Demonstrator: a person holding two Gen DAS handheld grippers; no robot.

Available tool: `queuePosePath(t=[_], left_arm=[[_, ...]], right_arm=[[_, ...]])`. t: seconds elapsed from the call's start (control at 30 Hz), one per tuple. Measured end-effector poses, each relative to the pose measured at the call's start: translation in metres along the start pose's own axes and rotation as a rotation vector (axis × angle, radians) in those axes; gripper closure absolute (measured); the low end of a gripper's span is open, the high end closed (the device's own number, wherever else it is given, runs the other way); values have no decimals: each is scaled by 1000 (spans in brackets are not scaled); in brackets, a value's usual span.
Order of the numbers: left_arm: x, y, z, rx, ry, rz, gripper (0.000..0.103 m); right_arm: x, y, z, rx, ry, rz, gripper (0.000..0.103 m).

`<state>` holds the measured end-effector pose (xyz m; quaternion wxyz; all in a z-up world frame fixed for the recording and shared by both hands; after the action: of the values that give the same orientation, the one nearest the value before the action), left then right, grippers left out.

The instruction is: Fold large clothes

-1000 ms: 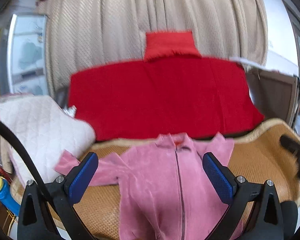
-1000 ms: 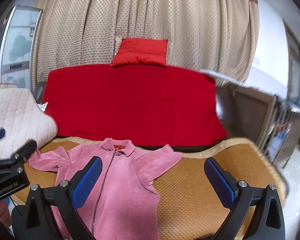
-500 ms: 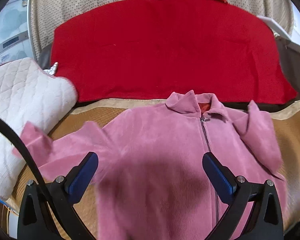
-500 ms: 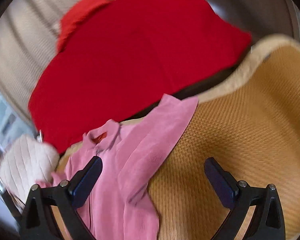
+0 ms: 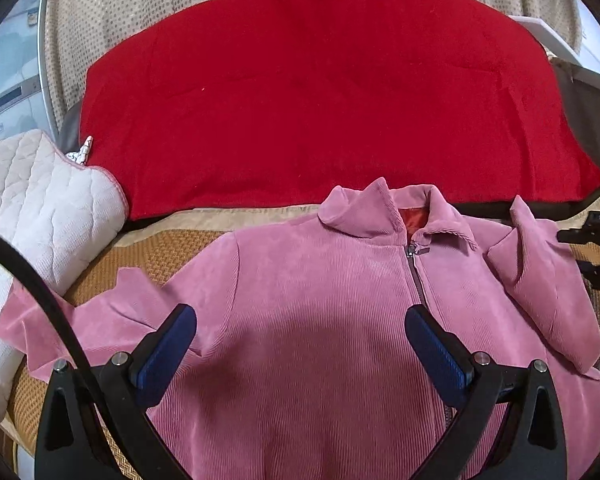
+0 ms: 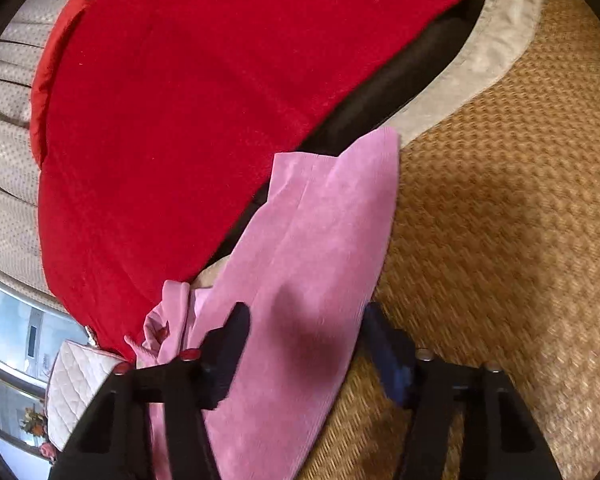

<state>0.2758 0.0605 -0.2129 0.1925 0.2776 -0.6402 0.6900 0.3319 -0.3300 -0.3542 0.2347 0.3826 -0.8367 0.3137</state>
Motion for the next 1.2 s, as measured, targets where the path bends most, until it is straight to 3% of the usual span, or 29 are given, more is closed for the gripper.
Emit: queuePosePath(t=[0.13,0.23,0.4,0.5,0.63,0.77,0.87,0.97,1.0,1.03,1.07,1.13,1.17,1.2], left_arm=[[1,1,-3,-9,-3,14,0],[3,-3,-11,7,-9,29,0],[13,-16,-36,83,-22,72,0],[19,-21,-55,104,-47,93,0],[28,-25,-85,130,-91,128,0],[24,-25,-104,179,-74,101,0],[24,-26,-101,195,-23,88,0],[31,-27,-78,165,64,96,0],[34,-27,-66,145,101,102,0],[38,-27,-51,120,140,105,0],[40,-27,-34,91,181,103,0],[46,-25,-3,39,249,96,0],[50,-24,15,4,284,96,0],[53,-23,35,-37,313,94,0]], right_arm=[[-17,-5,-7,19,-5,-1,77],[-10,-4,-21,64,-34,33,89],[16,16,-94,245,-151,72,91],[25,51,-142,347,-243,42,91],[15,115,-190,440,-316,-67,91],[-5,166,-201,468,-313,-183,90],[-14,185,-194,424,-293,-270,87],[11,177,-194,423,-322,-240,76],[27,170,-189,408,-342,-215,61],[44,160,-181,370,-364,-172,28],[56,154,-172,336,-367,-130,16],[82,129,-142,242,-353,11,13],[86,121,-133,216,-348,28,14],[87,112,-118,161,-357,35,24]])
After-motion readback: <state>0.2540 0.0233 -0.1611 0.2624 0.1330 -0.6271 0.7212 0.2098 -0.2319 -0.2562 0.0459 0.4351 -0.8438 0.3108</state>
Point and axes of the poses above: each gripper's, at about its wrist camera, not at the fingertips, and x roughly against the way its jaws point, z to its right, y to its underside, the point moved 7 cm from there along -x, roughly the way its jaws point, and after that the axes turned 9 degrees about x, right-handed, at the moved point
